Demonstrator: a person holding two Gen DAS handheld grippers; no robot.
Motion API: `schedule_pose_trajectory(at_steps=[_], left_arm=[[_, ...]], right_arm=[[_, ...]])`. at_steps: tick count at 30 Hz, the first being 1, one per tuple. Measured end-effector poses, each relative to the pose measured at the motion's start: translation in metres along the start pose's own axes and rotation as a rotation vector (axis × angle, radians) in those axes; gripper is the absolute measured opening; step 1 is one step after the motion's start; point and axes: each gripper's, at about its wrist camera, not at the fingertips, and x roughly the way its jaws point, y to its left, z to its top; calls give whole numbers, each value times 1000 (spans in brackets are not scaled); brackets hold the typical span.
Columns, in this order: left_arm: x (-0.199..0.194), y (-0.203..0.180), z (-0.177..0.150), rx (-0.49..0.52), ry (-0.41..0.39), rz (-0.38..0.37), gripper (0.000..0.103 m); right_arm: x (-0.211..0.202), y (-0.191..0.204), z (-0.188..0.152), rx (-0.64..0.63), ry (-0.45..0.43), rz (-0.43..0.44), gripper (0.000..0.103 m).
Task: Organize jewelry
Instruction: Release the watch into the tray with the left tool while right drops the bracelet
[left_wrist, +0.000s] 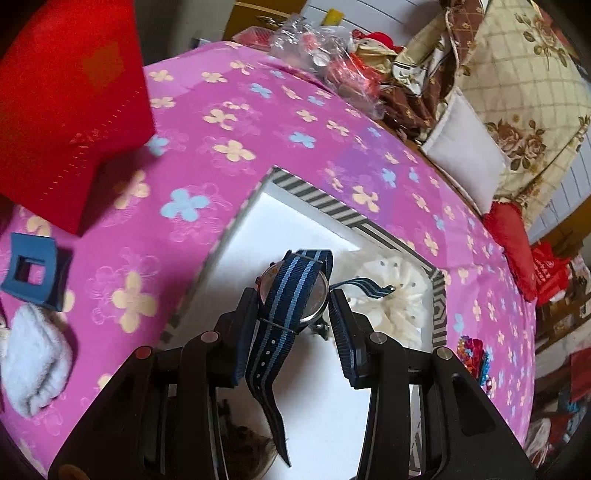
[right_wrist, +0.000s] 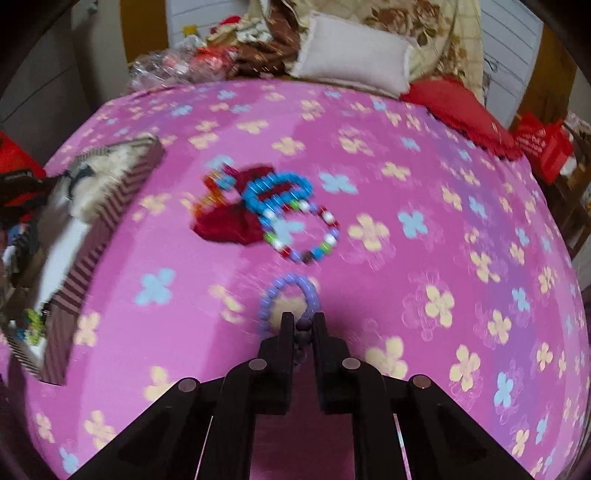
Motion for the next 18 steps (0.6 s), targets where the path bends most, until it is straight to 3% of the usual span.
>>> schedule_pose_trajectory(at_steps=[5, 8, 18], left_arm=[[-31, -10, -1, 41, -55, -24, 39], [-49, -14, -4, 72, -86, -39, 46], [-89, 9, -3, 55, -216, 66, 46]], right_arm=[[-33, 35, 18, -60, -55, 41, 9], [-46, 64, 29, -103, -73, 83, 9], [-56, 192, 78, -214, -100, 275, 9]])
